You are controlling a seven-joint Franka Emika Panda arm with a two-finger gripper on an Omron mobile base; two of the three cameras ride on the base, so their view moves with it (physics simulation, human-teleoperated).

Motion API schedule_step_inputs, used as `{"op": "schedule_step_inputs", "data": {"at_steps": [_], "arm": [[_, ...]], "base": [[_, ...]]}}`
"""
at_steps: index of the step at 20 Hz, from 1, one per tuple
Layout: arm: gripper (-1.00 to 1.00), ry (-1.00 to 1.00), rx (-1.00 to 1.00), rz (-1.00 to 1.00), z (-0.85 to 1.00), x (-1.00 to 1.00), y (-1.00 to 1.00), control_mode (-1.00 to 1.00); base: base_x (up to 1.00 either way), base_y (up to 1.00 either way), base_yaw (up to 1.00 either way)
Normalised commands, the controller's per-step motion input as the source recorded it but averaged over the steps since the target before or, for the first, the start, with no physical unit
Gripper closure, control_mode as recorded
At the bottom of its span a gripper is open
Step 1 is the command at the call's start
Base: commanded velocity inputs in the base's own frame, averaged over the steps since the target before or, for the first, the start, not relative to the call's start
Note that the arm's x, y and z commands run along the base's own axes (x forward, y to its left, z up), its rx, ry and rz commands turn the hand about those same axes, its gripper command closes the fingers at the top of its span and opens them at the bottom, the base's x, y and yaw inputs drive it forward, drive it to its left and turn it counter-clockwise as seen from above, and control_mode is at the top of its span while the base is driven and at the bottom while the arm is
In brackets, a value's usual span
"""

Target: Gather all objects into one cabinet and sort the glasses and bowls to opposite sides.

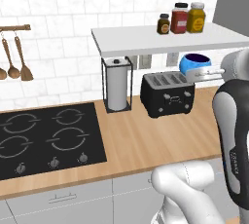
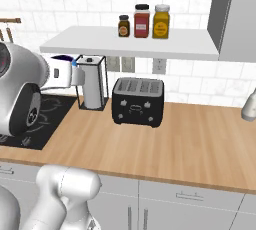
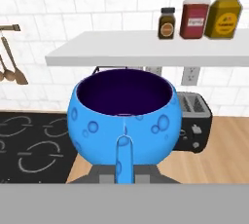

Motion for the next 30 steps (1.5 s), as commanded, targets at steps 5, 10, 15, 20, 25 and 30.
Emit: {"op": "schedule_step_inputs", "data": {"at_steps": [5, 10, 15, 20, 25, 30], "arm": [[1.0, 0.01, 0.0, 0.0, 0.02, -0.2, 0.0, -1.0], [1.0, 0.0, 0.0, 0.0, 0.0, -0.16, 0.0, -1.0], [1.0, 0.0, 0.0, 0.0, 0.0, -0.12, 0.0, -1.0], [1.0, 0.0, 0.0, 0.0, 0.0, -0.14, 0.0, 1.0], [1.0, 0.0, 0.0, 0.0, 0.0, 0.0, 0.0, 1.0], [1.0, 0.0, 0.0, 0.0, 0.0, 0.0, 0.0, 1.0]], "base": [[0.0, 0.0, 0.0], [0.0, 0.0, 0.0], [0.0, 0.0, 0.0], [-0.24, 0.0, 0.0], [-0.95, 0.05, 0.02], [-0.76, 0.46, 0.37]]}}
